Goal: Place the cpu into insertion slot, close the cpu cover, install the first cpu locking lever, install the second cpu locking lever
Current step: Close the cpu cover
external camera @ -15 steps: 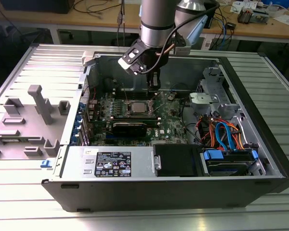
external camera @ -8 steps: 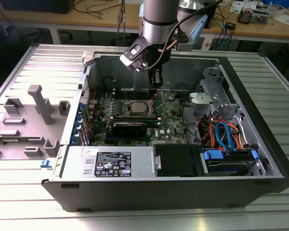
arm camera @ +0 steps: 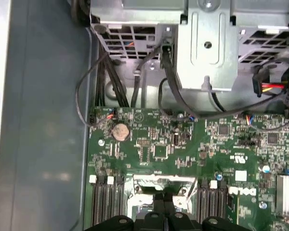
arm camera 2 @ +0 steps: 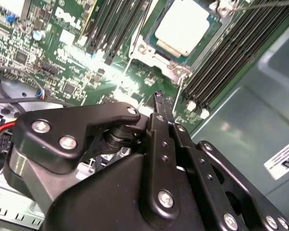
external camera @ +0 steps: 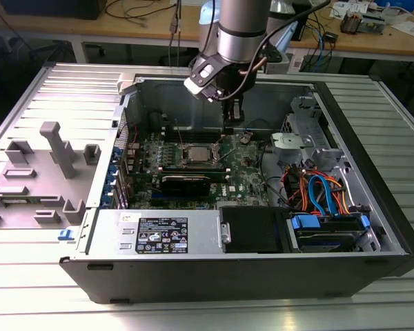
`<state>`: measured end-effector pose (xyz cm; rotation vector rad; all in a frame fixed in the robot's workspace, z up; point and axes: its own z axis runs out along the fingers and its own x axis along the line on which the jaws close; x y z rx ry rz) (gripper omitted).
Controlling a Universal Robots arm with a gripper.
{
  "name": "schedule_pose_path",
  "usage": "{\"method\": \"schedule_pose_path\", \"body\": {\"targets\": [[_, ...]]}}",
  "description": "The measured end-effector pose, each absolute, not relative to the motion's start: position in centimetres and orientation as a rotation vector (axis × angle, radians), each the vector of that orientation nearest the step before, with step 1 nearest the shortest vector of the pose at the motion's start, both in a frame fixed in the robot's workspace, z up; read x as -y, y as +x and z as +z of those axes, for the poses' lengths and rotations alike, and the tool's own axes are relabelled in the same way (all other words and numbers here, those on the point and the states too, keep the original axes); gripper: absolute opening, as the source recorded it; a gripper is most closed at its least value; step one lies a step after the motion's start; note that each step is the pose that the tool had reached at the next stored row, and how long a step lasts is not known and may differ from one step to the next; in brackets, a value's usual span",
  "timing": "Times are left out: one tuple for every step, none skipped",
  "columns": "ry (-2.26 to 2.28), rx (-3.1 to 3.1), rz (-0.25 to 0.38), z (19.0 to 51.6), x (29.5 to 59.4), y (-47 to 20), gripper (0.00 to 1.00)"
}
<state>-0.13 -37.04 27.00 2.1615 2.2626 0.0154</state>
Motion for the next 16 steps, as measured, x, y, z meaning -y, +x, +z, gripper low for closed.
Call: {"method": "schedule_pose_path", "body": {"targets": [[2.162, -2.263, 0.015, 27.0, 37.0, 0.0, 0.11], [2.161, -2.263, 0.015, 27.0, 37.0, 0.2, 0.11], [2.161, -2.263, 0.015, 27.0, 37.0, 0.4, 0.11], [2.161, -2.263, 0.015, 27.0, 37.0, 0.7, 0.11], [2.161, -2.263, 0.015, 27.0, 36.9, 1.0, 0.11], [2.161, -2.263, 0.015, 27.0, 36.9, 1.1, 0.11], [2.161, -2.263, 0.015, 27.0, 36.9, 1.4, 0.11], [2.161, -2.263, 0.015, 27.0, 36.8, 1.8, 0.11], [2.161, -2.262, 0.015, 27.0, 36.8, 2.1, 0.11], [2.161, -2.262, 0.015, 27.0, 36.8, 2.2, 0.11], [2.161, -2.262, 0.015, 27.0, 36.7, 2.5, 0.11], [2.161, -2.262, 0.014, 26.9, 36.7, 2.6, 0.11], [2.161, -2.262, 0.014, 26.9, 36.6, 2.8, 0.11], [2.161, -2.262, 0.014, 26.9, 36.6, 3.0, 0.11], [2.161, -2.262, 0.014, 26.8, 36.5, 3.1, 0.11], [2.161, -2.262, 0.014, 26.7, 36.4, 3.2, 0.11]]}}
